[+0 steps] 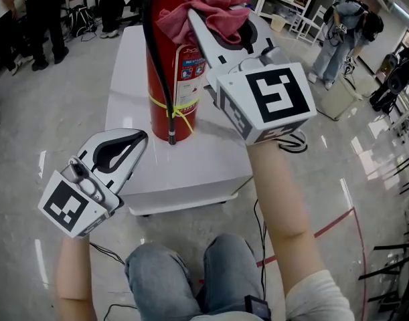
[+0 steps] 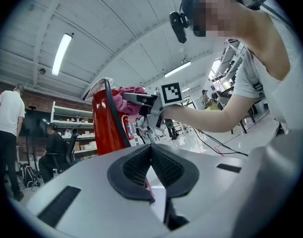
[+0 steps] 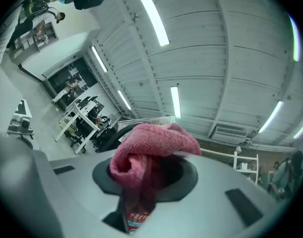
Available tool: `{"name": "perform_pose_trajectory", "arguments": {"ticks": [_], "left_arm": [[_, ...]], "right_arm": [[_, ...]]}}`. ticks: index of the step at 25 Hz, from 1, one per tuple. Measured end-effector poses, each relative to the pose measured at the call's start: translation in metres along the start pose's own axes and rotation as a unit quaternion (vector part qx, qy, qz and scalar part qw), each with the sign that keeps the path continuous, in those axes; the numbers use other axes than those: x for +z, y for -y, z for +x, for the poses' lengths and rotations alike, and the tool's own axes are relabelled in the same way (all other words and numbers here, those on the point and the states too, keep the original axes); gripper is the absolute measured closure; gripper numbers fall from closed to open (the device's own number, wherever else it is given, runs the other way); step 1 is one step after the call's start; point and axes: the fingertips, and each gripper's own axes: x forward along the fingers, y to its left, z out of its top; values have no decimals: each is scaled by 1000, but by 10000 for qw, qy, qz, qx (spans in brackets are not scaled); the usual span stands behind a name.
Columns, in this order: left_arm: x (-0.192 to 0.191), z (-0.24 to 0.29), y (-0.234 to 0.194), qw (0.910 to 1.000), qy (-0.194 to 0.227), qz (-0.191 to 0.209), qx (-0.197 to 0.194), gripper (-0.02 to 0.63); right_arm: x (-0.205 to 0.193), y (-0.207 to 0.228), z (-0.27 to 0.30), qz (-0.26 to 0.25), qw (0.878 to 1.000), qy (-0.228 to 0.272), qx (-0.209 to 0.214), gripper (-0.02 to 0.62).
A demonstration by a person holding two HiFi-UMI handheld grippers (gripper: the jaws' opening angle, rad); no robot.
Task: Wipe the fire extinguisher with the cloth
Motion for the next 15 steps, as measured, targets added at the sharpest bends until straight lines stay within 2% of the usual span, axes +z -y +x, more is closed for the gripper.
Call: {"name": "perform_pose_trajectory", "arguments": {"ticks": [5,15], "left_arm": [[-4,3,-4,10000,17,-5,19,597],[-13,10,1,10000,-29,-11,-56,597]], "right_arm": [[-29,-17,-11,169,9999,28,7,488],[-115,-63,-46,410,9969,-645,171,488]]}}
